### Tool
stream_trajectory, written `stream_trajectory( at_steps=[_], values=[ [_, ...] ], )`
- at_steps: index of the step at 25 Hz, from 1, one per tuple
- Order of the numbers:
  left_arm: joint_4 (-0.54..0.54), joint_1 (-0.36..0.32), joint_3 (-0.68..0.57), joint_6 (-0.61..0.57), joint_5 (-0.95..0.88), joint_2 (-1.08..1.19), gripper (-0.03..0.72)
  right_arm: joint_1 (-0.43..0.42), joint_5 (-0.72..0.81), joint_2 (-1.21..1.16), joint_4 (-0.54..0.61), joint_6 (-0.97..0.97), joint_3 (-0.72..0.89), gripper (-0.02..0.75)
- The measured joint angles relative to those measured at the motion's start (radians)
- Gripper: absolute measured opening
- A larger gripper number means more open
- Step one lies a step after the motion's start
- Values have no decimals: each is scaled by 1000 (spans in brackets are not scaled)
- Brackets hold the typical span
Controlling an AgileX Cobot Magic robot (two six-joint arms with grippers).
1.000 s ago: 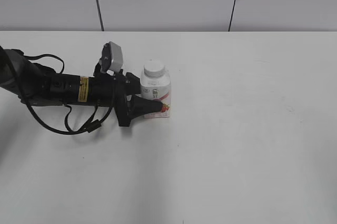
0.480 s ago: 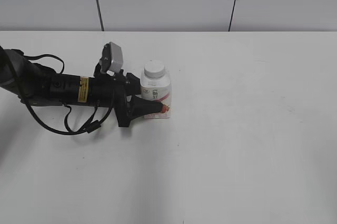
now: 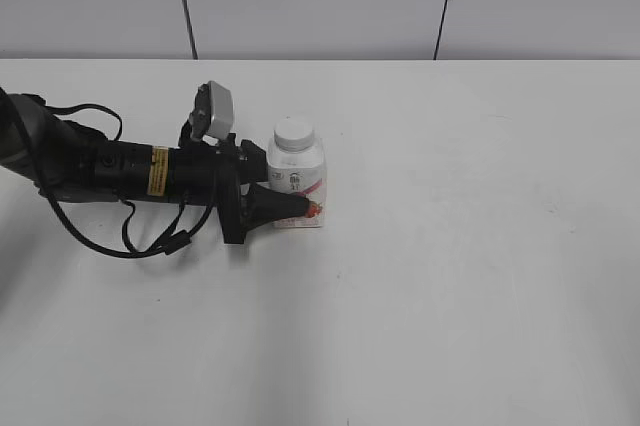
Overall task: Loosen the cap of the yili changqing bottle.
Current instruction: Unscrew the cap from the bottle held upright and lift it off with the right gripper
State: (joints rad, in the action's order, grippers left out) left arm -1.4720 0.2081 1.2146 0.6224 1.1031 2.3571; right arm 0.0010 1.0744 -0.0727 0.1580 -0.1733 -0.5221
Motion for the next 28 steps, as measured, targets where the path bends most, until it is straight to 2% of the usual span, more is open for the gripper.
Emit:
stream_trajectory(
  at_steps=[10, 18, 24, 28],
  values=[
    [-17, 0, 0, 0, 9, 0, 407, 0, -59, -275, 79, 12, -31, 482],
    [-21, 0, 0, -17, 9, 0, 407, 0, -89, -554, 121, 30, -201, 482],
    [-23, 4, 0, -37, 11, 0, 407, 0, -69, -842, 226, 42, -389, 481],
    [-20, 20, 0, -45, 10, 0, 407, 53, -56, -1011, 247, 58, -496, 481]
  ],
)
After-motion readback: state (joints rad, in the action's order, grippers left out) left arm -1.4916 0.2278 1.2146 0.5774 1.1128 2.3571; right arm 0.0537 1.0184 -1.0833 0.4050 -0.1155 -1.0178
